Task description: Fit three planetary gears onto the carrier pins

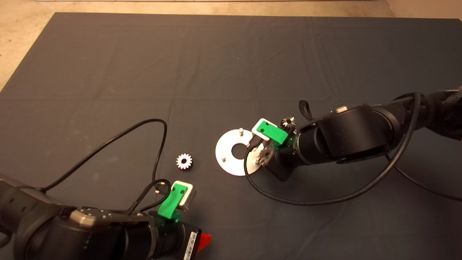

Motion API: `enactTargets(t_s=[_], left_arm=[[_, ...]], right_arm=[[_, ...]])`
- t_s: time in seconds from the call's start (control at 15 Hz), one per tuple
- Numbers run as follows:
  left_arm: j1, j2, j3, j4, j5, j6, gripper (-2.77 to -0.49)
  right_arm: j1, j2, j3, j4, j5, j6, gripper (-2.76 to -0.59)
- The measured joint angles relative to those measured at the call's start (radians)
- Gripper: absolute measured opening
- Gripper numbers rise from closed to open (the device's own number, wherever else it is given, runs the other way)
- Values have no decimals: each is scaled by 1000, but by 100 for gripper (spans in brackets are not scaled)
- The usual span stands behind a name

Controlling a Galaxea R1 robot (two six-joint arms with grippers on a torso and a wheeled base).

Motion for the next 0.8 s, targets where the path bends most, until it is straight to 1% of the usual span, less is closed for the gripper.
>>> enactTargets(t_s=[0.2,0.8], left_arm=[[0,0,0,0,0,0,-134],[0,1,0,0,0,0,-134]], right_arm=[[7,3,-1,-1,-1,0,-254],[6,49,-60,-4,-1,-1,-253]])
